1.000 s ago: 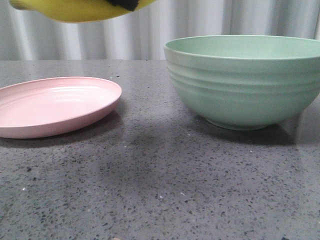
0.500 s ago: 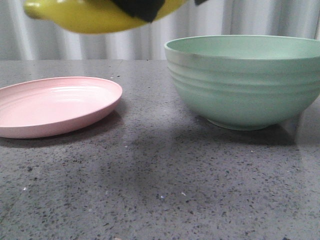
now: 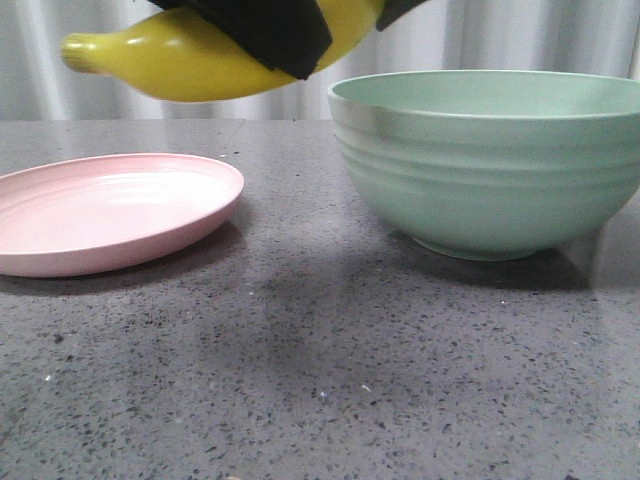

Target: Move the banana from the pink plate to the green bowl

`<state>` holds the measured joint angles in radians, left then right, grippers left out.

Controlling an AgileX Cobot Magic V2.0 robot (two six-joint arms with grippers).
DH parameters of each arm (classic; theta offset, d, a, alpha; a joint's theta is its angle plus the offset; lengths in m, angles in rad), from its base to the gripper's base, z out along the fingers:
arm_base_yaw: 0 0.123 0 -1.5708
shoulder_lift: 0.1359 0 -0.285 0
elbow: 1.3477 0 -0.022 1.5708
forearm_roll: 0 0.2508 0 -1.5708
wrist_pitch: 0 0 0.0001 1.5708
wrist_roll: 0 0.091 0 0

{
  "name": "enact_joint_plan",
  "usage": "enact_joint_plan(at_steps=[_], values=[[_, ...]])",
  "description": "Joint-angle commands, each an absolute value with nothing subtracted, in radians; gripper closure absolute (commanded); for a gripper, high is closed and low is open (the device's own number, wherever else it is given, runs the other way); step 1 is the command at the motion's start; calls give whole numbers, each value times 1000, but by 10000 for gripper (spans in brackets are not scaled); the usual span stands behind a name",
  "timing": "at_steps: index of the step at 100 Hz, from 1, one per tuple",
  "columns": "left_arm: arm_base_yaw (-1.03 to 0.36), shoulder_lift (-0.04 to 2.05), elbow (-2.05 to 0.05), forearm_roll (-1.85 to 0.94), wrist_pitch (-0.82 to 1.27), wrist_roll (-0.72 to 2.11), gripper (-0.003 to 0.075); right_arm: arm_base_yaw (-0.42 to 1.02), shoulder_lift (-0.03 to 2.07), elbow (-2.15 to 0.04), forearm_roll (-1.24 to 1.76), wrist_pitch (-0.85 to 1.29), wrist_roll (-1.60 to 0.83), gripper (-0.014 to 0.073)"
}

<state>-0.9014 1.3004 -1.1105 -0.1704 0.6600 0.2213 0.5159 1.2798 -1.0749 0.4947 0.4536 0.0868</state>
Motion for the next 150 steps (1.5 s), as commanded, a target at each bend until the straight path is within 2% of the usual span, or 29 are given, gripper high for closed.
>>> enact_joint_plan(at_steps=[1, 5, 6, 14, 19, 23, 66, 98, 108, 127, 150], values=[[-907, 1279, -1147, -200, 593, 250, 608, 524, 1254, -1112, 487, 418, 17, 664], [-907, 1279, -1147, -200, 593, 250, 493, 524, 1254, -1112, 486, 418, 17, 664], [-907, 1279, -1147, -200, 593, 250, 493, 524, 1254, -1112, 486, 418, 17, 664], [-903, 1275, -1147, -200, 591, 250, 290, 524, 1254, -1112, 484, 406, 17, 664], [-900, 1266, -1149, -200, 591, 250, 213, 524, 1254, -1112, 478, 389, 17, 664], [-898, 1257, -1149, -192, 591, 250, 182, 524, 1252, -1113, 466, 380, 17, 664], [-892, 1075, -1149, -201, 589, 239, 209, 376, 1242, -1226, 242, 361, 17, 663], [-892, 1057, -1149, -218, 589, 237, 209, 295, 1260, -1231, 121, 378, 17, 662], [-892, 1057, -1149, -218, 589, 237, 209, 295, 1271, -1231, 99, 388, 17, 602], [-892, 1057, -1149, -218, 589, 237, 209, 295, 1280, -1231, 70, 388, 17, 413], [-892, 1057, -1149, -218, 589, 237, 209, 295, 1280, -1231, 57, 395, 17, 385]])
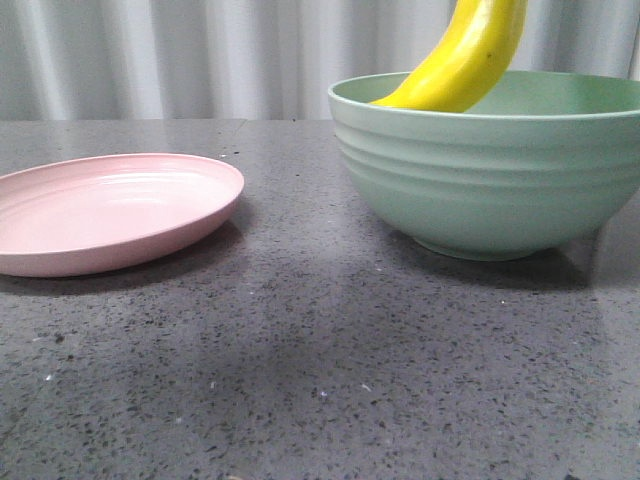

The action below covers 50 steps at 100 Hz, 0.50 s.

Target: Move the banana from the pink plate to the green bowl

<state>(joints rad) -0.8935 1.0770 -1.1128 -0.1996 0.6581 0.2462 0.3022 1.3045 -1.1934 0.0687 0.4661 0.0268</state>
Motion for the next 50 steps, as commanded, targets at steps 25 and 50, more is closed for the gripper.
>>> enact_joint_plan(at_steps=[25, 50], values=[[-892, 1057, -1149, -220, 589, 237, 209, 295, 1280, -1231, 46, 396, 17, 284], [-892, 1057, -1149, -220, 589, 237, 209, 295, 1280, -1231, 46, 396, 17, 241]])
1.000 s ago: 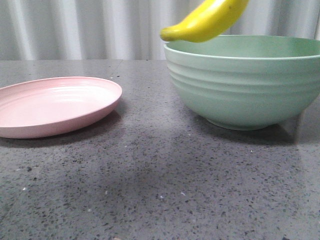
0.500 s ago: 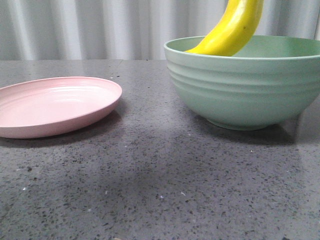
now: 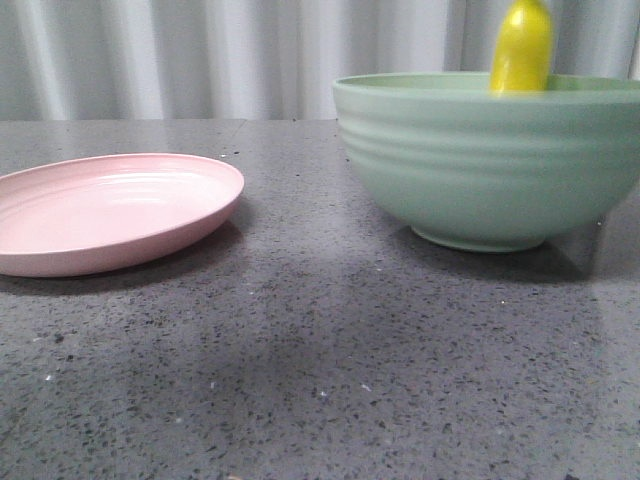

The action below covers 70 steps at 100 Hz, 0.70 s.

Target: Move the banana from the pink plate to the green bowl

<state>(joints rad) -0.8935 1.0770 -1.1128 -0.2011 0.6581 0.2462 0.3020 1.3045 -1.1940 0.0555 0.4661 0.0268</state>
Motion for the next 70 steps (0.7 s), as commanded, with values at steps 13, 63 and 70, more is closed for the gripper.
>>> enact_joint_plan(at_steps=[13, 63, 70], values=[[-892, 1057, -1149, -220, 589, 237, 209, 295, 1280, -1231, 46, 396, 17, 241], [-892, 1050, -1149, -220, 597, 237, 741, 295, 1179, -1229, -6, 587, 17, 657], [-892, 1035, -1149, -220, 597, 237, 741, 295, 1154, -1217, -12, 603, 17, 657]])
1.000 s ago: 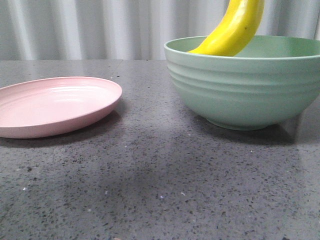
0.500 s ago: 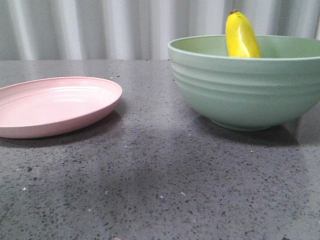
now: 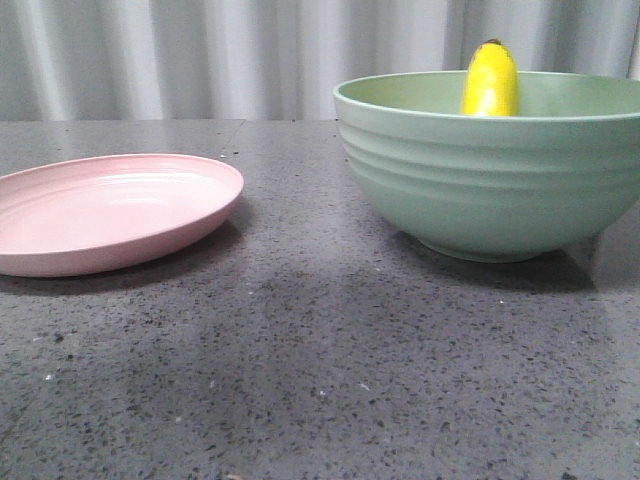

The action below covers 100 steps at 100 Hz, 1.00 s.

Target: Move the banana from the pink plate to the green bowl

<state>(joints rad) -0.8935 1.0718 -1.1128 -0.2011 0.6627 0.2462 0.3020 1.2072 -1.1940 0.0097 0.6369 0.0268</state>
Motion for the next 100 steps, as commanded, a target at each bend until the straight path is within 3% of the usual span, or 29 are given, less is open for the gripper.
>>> enact_joint_plan(at_steps=[1, 24, 56, 75, 100], values=[[-892, 1035, -1147, -220, 597, 237, 741, 295, 1147, -1212, -12, 603, 17, 657], [-892, 911, -1063, -218, 526, 237, 741, 295, 983, -1056, -31, 554, 17, 657], [-892, 627, -744, -213, 348, 237, 741, 295, 657, -700, -31, 301, 17, 657], [-892, 446, -573, -216, 319, 237, 741, 295, 455, -511, -40, 149, 17, 657], [-892, 227, -433, -219, 312, 237, 741, 295, 249, -336, -40, 103, 17, 657]])
